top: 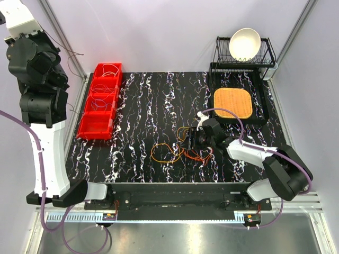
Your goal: Untangle the cables
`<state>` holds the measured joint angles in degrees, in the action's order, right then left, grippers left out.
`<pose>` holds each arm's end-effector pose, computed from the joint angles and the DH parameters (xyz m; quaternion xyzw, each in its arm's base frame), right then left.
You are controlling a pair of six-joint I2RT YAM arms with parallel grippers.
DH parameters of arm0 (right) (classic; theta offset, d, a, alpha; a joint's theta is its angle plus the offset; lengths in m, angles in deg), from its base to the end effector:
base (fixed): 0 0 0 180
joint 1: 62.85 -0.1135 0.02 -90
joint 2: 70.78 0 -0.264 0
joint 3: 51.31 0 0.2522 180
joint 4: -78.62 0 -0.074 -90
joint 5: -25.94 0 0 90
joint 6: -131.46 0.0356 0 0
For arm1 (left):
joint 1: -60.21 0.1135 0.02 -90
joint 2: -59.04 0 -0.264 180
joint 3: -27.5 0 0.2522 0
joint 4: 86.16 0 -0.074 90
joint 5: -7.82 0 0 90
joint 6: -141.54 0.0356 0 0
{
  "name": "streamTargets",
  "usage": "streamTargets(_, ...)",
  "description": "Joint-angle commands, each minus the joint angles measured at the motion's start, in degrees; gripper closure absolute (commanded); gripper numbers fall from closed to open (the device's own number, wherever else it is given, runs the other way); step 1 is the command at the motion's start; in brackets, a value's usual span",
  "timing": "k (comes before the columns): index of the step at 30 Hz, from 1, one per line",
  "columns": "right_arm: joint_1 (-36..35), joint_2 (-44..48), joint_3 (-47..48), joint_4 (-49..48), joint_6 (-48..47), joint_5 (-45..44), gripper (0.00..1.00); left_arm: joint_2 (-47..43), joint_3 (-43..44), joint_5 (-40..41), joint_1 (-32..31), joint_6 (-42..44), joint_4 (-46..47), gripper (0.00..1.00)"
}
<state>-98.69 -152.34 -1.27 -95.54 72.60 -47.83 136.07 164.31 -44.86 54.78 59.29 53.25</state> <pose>0.2230 0.1733 0.1771 -0.0989 0.8840 0.3477 0.2963 0.1855 0.0040 0.6223 -0.1961 0.5752 0.2010 0.7683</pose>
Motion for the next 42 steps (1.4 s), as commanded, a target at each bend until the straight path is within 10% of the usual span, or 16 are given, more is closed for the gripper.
streamTargets(1, 0.4, -0.4, 0.6, -2.3, -1.0, 1.3, 0.45, 0.1, -0.9, 1.7, 0.9, 0.7, 3.2, 1.0)
streamTargets(31, 0.3, 0.8, -0.4, -3.2, -1.0, 1.5, 0.45, -17.4, -47.1, -7.1, 5.3, -16.6, 3.6, 1.0)
streamTargets(42, 0.3, 0.4, -0.4, -3.7, -1.3, 2.4, 0.46, -17.2, -47.0, -2.9, 5.3, -15.2, 3.5, 1.0)
